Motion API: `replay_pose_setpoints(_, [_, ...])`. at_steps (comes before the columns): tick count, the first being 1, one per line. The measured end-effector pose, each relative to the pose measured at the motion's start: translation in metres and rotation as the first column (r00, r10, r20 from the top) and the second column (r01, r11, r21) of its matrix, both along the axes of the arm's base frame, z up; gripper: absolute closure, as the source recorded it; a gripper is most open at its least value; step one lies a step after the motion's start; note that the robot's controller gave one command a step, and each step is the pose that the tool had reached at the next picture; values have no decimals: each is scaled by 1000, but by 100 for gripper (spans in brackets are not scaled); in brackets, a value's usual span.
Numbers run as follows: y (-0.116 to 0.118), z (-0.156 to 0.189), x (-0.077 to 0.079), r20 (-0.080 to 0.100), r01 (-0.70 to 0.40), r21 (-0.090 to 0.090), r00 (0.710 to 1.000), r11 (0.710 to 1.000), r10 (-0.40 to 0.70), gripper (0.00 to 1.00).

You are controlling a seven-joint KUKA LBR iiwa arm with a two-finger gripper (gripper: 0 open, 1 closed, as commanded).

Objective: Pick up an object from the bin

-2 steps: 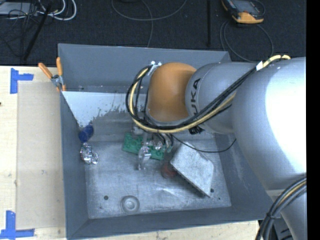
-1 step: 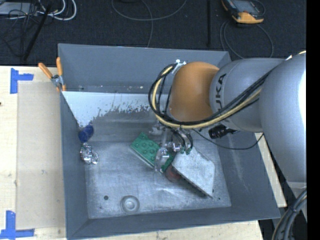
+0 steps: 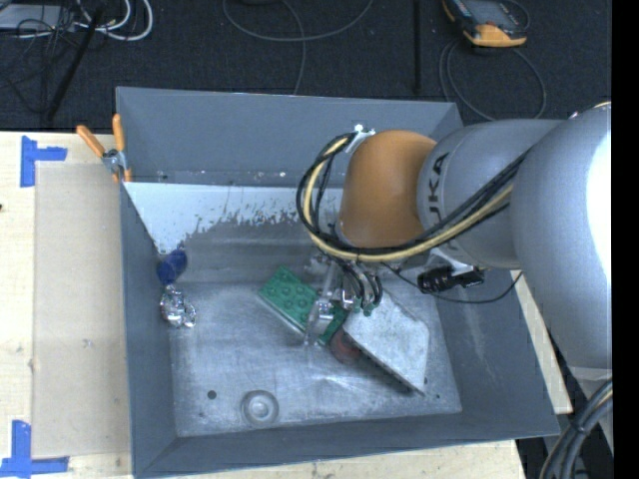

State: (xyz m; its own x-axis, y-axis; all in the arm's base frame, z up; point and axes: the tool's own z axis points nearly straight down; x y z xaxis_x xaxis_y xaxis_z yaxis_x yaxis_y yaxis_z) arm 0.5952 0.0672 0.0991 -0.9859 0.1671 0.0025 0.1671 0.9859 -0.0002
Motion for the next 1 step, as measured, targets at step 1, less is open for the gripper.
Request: replay_pose_setpoints(1, [-1, -26, 1, 9, 175, 2, 985, 985, -175, 0])
